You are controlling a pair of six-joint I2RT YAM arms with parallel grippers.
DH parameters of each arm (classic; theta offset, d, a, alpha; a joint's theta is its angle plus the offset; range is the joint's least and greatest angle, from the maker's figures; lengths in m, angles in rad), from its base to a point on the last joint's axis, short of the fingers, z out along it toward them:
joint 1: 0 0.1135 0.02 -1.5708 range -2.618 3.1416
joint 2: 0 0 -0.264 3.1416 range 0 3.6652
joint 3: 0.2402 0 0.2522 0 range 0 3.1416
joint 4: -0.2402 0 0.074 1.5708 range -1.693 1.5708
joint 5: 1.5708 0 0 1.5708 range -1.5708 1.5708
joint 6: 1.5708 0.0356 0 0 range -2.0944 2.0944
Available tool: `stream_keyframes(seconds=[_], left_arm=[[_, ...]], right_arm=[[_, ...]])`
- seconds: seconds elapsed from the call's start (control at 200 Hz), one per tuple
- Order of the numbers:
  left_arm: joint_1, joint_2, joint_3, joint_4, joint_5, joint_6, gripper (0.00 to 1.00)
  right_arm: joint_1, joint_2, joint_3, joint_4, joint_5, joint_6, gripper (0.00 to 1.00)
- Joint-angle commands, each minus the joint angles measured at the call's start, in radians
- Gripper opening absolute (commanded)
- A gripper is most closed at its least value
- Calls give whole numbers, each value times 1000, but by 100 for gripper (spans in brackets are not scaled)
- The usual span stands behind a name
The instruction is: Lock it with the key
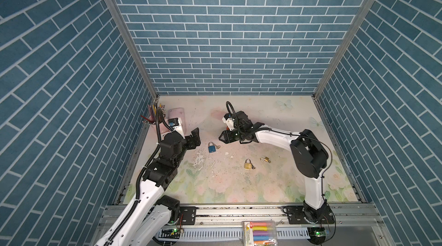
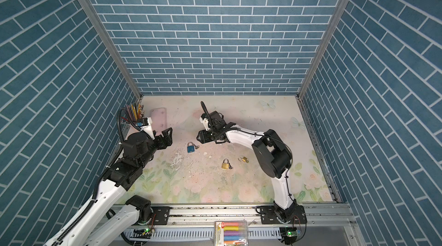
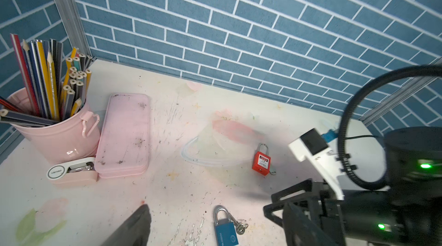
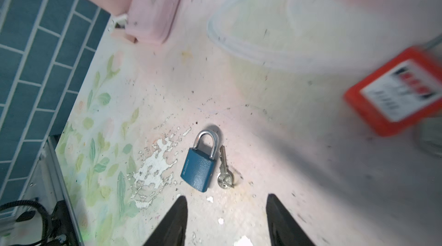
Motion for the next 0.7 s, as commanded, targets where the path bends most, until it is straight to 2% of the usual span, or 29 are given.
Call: stream_keyframes(seconds=[0.0, 0.06, 0.2, 0.36, 0.495, 0.695], left_arm=[[8, 8, 68, -73, 65, -47, 87], [7, 36, 102, -130, 90, -126, 86], [-26, 122, 138, -231, 188, -286, 87], [-237, 194, 160, -301, 103, -346, 87], [-416, 247, 105, -254, 20, -365, 86], [-516, 305, 51, -168, 29, -499, 87]], right_arm=[[-20, -167, -18, -153, 220, -2, 56], [-32, -232, -40, -226, 268, 38, 55], [-68, -371, -143, -350, 280, 83, 54], [-114, -512, -297, -456, 320, 93, 55], [-138, -582, -446, -448, 357, 50, 62], [-235, -534, -527, -411, 244, 41, 60]])
